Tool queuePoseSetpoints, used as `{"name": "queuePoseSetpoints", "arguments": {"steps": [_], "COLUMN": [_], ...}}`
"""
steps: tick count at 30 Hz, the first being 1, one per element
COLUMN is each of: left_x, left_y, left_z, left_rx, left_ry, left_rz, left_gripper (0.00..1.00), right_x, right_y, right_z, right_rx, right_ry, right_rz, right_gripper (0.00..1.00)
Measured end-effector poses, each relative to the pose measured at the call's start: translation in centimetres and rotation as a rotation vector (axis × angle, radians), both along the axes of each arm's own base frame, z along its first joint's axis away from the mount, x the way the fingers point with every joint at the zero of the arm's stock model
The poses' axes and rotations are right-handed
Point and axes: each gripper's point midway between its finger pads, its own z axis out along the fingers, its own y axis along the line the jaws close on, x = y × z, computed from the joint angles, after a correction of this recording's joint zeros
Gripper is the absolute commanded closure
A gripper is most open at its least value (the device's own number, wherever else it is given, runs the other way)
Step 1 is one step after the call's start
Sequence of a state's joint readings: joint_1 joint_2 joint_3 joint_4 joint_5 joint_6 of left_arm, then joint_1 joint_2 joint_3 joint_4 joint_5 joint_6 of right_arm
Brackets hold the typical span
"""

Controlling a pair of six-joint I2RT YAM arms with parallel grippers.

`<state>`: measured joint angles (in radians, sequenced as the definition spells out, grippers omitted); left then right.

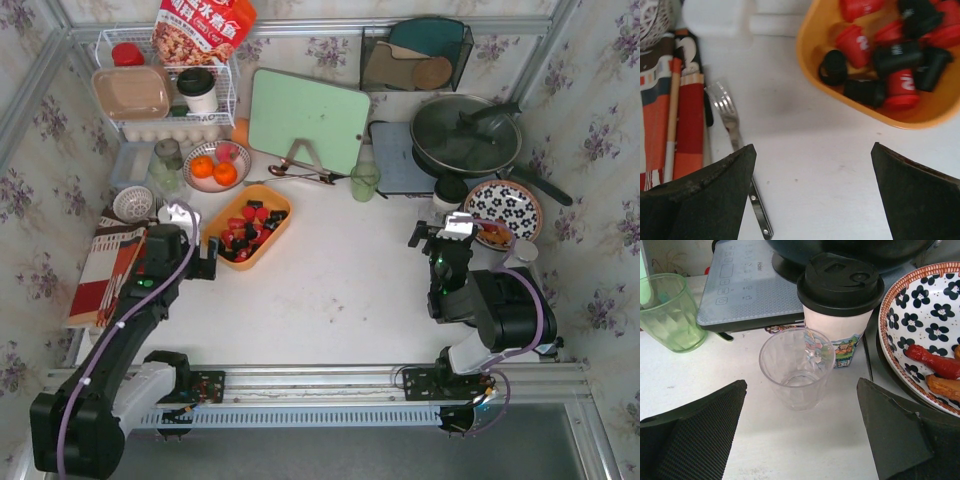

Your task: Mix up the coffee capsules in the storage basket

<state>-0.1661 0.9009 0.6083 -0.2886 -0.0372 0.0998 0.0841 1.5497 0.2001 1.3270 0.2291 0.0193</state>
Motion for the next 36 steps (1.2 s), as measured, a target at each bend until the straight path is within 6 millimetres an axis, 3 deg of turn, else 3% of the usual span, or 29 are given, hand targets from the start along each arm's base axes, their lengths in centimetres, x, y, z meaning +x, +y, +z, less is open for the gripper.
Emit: {"name": "queuePoseSetpoints", "arguments": {"steps": [8, 13, 23, 36], "left_x": [2.6, 2.2, 2.2, 6.1], "left_y": [5.6, 6.7, 6.9, 3.2], "left_z": [-3.8, -7.6, -5.8, -3.7], "left_rx": [0.037, 0.057, 0.014, -0.083], "left_ry": [-0.013, 0.026, -0.273, -0.355], "left_rz": [0.293, 0.373, 0.359, 0.029], "left_gripper": [0.0, 0.0, 0.0, 0.0], "right_x": [0.0, 0.0, 0.0, 0.0], "right_y": [0.0, 0.0, 0.0, 0.0], "right_z": [0.0, 0.0, 0.0, 0.0], "right_rx": [0.0, 0.0, 0.0, 0.0], "right_ry": [0.0, 0.0, 0.0, 0.0], "right_rz": [0.0, 0.0, 0.0, 0.0], "right_gripper": [0.0, 0.0, 0.0, 0.0]}}
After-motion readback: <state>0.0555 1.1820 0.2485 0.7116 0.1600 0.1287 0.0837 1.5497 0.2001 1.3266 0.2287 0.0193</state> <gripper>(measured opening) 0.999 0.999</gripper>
